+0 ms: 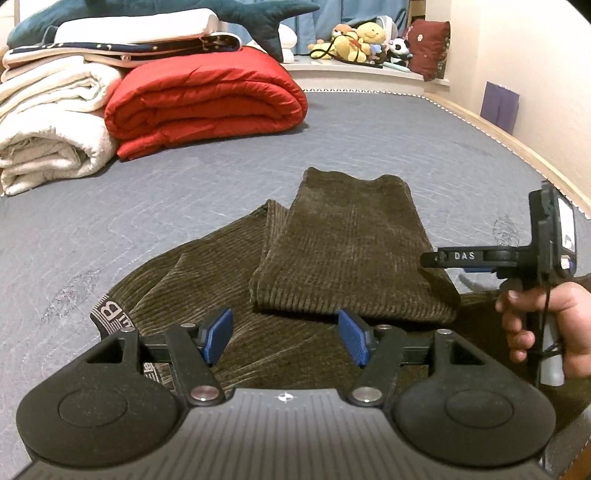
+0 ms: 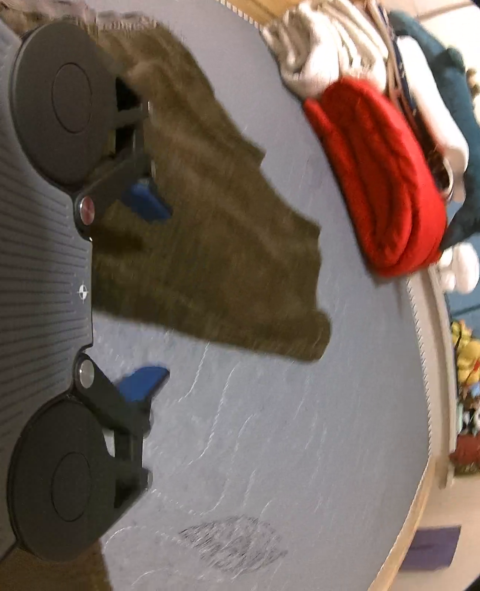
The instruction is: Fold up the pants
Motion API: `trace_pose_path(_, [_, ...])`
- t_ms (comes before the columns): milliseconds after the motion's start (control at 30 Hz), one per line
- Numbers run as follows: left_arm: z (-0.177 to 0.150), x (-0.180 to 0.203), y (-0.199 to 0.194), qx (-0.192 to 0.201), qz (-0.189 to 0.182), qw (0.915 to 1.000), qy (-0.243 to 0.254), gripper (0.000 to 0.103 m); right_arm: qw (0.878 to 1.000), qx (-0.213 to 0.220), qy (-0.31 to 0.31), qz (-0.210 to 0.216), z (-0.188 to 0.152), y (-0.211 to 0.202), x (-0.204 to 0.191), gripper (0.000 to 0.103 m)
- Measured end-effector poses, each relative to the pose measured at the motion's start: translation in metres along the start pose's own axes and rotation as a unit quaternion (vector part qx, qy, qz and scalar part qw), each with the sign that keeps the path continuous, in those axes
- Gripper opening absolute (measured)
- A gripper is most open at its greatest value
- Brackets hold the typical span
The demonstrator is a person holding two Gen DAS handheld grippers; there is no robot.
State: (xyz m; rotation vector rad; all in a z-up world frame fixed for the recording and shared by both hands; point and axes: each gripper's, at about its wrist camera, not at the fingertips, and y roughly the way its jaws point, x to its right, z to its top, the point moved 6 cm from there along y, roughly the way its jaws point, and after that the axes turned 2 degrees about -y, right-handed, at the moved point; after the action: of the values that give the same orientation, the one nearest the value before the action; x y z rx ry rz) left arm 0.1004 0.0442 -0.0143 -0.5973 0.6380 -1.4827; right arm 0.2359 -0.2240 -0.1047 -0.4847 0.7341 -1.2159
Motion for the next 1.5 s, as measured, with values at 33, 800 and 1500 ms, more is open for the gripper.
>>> trace_pose_path(33, [0.000,0.001,-0.001,0.000,0.001,1.0000,0.002,0.070,1.000,-0.007,0.013,0.000,-0.001,0.004,0.002,0.088])
trace_pose_path(800, [-0.003,-0.030,0.003,-0.007,0.007,0.9984,-0.056,0.071,0.998,0.029,0.003,0.056,0.005,-0.036,-0.004,0.044])
trace_pose_path(1500, [0.008,-0.016,0.035,-0.023,-0.006,0.9978,-0.061,0.071,0.997,-0.029,-0.006,0.077,-0.009,-0.003,-0.010,0.013])
